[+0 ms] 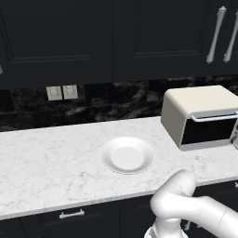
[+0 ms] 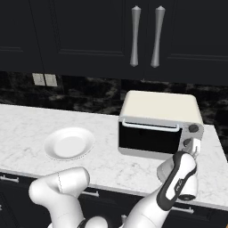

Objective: Pick up the kebab skewer and baguette bread, and place them inside the toaster oven. Close the toaster oven door and start by setting the timer.

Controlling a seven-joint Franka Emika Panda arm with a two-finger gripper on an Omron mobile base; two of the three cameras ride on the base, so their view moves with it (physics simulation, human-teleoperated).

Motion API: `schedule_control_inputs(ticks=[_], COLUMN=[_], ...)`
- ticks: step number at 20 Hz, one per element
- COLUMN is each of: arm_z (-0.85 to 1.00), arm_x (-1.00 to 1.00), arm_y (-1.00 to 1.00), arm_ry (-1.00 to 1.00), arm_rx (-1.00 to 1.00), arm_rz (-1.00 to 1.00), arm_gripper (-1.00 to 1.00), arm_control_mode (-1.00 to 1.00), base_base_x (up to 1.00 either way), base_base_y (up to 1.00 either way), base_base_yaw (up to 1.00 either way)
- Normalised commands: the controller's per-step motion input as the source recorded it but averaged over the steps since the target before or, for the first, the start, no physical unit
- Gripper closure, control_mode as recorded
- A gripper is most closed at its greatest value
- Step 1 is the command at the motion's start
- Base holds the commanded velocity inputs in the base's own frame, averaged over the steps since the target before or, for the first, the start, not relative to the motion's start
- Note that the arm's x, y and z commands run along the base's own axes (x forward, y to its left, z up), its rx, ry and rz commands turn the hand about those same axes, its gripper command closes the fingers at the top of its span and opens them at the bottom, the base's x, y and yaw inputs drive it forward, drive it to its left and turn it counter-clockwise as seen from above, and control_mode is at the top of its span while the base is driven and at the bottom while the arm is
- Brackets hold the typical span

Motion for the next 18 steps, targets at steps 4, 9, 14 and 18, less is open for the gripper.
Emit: schedule_control_inputs(ticks=[4, 9, 14, 18], arm_z=[0.00, 0.00, -0.02, 0.00], arm_x=[0.00, 0.00, 0.00, 0.00], arm_y=[0.02, 0.00, 0.00, 0.00], arm_ry=[0.00, 0.00, 0.03, 0.06], arm_rx=[-0.02, 0.00, 0.00, 0.00], arm_rz=[-0.02, -0.02, -0.02, 0.00], arm_gripper=[-1.00, -1.00, -1.00, -1.00], arm_control_mode=[-1.00, -1.00, -1.00, -1.00], base_base_x=[0.00, 0.00, 0.00, 0.00], base_base_y=[0.00, 0.00, 0.00, 0.00], base_base_yaw=[0.00, 0.00, 0.00, 0.00])
